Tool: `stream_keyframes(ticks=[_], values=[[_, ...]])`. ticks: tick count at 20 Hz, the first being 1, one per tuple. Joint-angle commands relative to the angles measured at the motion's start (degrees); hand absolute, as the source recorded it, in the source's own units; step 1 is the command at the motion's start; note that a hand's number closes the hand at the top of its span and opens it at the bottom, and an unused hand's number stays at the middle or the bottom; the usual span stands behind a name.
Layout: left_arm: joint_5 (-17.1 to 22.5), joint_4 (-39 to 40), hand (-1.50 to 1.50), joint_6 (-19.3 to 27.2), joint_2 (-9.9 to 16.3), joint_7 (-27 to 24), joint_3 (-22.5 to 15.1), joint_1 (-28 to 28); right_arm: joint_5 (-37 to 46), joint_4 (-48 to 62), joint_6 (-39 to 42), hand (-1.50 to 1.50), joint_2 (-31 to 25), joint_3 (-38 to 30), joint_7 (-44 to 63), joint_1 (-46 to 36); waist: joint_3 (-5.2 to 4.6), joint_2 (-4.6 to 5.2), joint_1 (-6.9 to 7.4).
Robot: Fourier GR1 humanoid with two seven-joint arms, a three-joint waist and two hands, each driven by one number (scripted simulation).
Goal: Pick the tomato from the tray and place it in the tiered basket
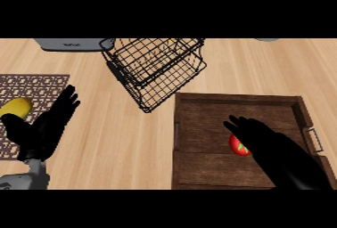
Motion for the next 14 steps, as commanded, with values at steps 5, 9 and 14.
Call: stream_keyframes(ticks=[5,9,14], values=[[-2.1,1.1,0.00,-0.7,-1.7,-1.1,1.4,-0.4,12.2,8.0,-4.8,-1.50,3.3,0.0,-10.1,4.4,0.01,-0.01,-0.23],[-1.7,-3.6,0.00,-2.0,-2.0,-0.9,1.4,4.6,18.2,14.4,-10.1,-1.50,7.1,0.8,-12.6,2.9,0.01,-0.03,0.05],[-3.3,0.0,0.00,-0.8,-3.4,-0.6,1.3,0.3,19.9,21.9,-14.0,-1.50,5.9,-3.6,-21.0,2.2,0.02,0.03,-0.04]])
